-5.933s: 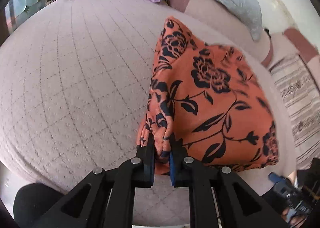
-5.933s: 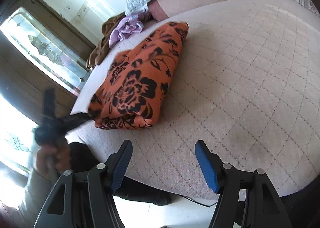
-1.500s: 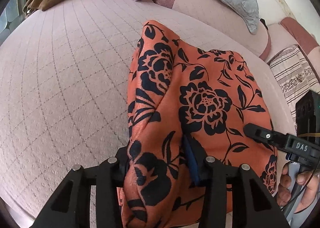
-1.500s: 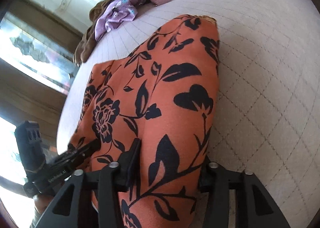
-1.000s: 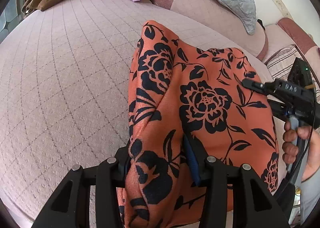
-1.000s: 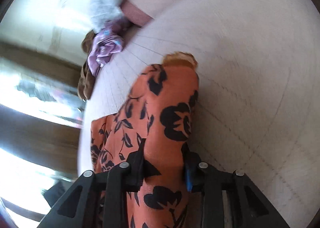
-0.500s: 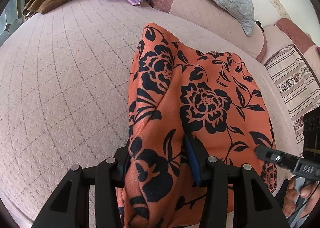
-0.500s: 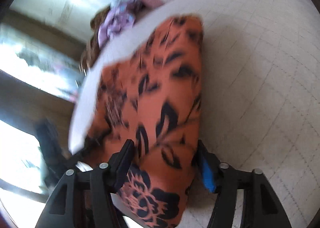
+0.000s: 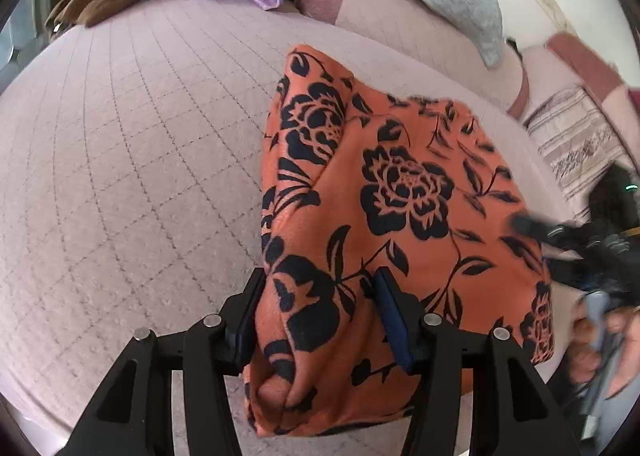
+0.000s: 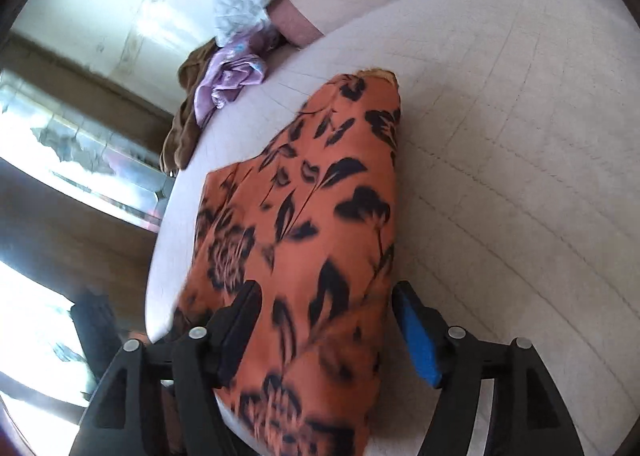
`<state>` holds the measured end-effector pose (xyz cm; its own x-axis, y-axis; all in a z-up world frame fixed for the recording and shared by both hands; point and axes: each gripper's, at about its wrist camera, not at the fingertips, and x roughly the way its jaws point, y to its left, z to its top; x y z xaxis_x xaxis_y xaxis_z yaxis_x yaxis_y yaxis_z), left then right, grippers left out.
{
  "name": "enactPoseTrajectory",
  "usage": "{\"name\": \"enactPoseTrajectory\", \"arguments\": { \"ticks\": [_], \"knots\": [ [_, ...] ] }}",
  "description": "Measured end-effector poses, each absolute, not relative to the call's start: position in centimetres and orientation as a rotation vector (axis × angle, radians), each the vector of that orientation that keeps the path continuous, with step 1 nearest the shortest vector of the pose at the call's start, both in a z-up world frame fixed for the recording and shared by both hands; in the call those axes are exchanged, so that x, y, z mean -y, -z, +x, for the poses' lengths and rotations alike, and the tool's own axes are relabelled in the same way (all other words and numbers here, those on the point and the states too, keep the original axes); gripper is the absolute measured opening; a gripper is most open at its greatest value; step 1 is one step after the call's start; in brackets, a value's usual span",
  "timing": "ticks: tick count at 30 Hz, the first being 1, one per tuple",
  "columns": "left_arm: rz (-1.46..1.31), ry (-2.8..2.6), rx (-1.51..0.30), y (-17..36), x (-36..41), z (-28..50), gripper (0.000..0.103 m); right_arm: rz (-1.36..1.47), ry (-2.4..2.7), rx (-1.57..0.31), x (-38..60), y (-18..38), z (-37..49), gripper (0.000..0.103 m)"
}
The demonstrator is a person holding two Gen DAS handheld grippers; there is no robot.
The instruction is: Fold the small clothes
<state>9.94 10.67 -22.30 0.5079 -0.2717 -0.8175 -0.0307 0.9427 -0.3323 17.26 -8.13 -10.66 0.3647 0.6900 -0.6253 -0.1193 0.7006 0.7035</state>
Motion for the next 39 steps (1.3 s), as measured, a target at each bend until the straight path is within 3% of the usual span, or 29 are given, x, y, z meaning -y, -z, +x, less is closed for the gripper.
{"name": "enactPoseTrajectory", "arguments": {
  "ticks": [2, 3, 6, 9, 16, 17, 20, 21, 24, 29, 32, 34, 36, 39],
  "knots": [
    [-0.339, 0.145, -1.033, 22.0, -11.2, 10.0, 0.03, 0.549, -0.607, -1.154, 5.9, 11.9, 18.5, 0.048],
    [-0.328, 0.15, -1.028, 21.8, -11.2, 9.9, 0.023, 0.487, -0.604, -1.148, 5.0, 11.7, 18.5, 0.046],
    [-0.308, 0.143, -1.007, 20.4, -10.1, 9.8, 0.019, 0.366, -0.624, -1.094, 3.9, 9.6, 18.3, 0.037],
    [-0.288, 0.155, -0.946, 18.0, -7.9, 10.5, 0.019, 0.306, -0.635, -1.025, 4.8, 7.0, 18.3, 0.035],
    [-0.245, 0.247, -0.844, 14.7, -0.2, 16.9, 0.02, 0.291, -0.541, -0.851, 12.8, 1.4, 21.7, 0.035],
    [-0.229, 0.246, -0.851, 15.3, 1.1, 18.1, 0.025, 0.299, -0.524, -0.844, 13.9, 1.3, 22.1, 0.035],
    [-0.141, 0.23, -1.084, 20.7, 4.2, 22.0, 0.034, 0.35, -0.451, -0.895, 17.8, 4.6, 25.1, 0.048],
    [-0.142, 0.217, -1.127, 22.4, 4.6, 22.5, 0.041, 0.368, -0.428, -0.935, 18.7, 6.0, 25.9, 0.05],
    [-0.181, 0.205, -1.093, 21.0, 3.9, 21.8, 0.046, 0.419, -0.341, -1.062, 21.0, 11.2, 26.6, 0.055],
    [-0.187, 0.179, -1.023, 18.1, 2.6, 18.8, 0.047, 0.389, -0.328, -0.859, 22.0, 6.5, 22.4, 0.057],
    [-0.156, 0.177, -1.072, 20.0, 2.8, 18.3, 0.053, 0.371, -0.419, -0.788, 19.9, 3.4, 20.5, 0.061],
    [-0.155, 0.166, -1.158, 22.5, 2.9, 18.6, 0.056, 0.374, -0.462, -0.839, 18.0, 4.5, 20.6, 0.07],
    [-0.19, 0.162, -1.14, 21.8, 2.6, 18.1, 0.056, 0.375, -0.468, -1.001, 16.9, 8.6, 21.5, 0.07],
    [-0.103, 0.127, -1.085, 19.6, 3.0, 16.8, 0.056, 0.326, -0.418, -0.944, 17.1, 7.7, 19.9, 0.068]
  ]
}}
